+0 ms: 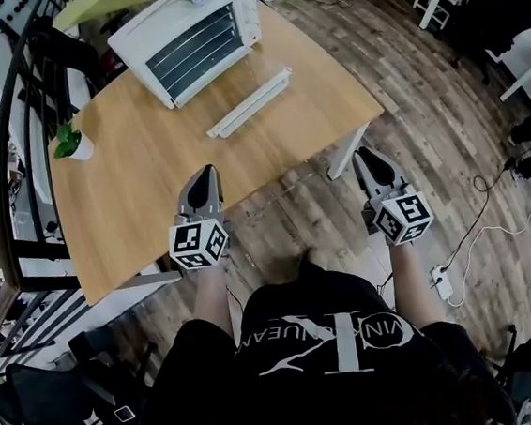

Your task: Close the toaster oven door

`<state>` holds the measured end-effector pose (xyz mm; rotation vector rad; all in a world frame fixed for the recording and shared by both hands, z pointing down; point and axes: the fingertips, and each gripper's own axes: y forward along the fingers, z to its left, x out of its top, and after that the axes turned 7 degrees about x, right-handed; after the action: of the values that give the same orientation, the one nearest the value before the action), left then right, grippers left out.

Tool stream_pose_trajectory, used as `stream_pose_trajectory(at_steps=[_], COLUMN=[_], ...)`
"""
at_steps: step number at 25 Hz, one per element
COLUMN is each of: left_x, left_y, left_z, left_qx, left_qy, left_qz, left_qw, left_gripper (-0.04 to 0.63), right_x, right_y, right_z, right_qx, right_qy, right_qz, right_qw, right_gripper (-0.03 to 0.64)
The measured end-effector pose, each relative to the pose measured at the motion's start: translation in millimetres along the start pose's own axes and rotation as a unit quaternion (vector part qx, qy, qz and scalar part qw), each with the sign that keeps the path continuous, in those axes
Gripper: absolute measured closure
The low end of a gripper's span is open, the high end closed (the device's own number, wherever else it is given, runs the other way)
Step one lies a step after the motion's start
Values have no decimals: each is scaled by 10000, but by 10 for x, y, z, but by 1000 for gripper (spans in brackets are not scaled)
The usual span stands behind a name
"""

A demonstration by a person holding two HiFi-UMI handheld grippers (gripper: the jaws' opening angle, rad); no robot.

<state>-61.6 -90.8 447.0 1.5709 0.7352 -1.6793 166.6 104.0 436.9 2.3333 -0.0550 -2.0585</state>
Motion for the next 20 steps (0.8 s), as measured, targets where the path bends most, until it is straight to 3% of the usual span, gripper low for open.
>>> stream_pose_trajectory(at_steps=[9, 20], left_x=[-172, -270], left_y=[175, 5], left_z=[-293, -173], left_qx=[326, 798], left_qy=[-18, -15], left_qz=[64, 181], left_qw=[9994, 9966], left_gripper=[601, 601], right_x=[-52, -183], right_y=[165, 546], right_z=[-409, -372], right_qx=[487, 1093], right_qy=[-45, 72], right_qz=[114, 276], right_qw=[9987, 9936], right_gripper=[594, 594])
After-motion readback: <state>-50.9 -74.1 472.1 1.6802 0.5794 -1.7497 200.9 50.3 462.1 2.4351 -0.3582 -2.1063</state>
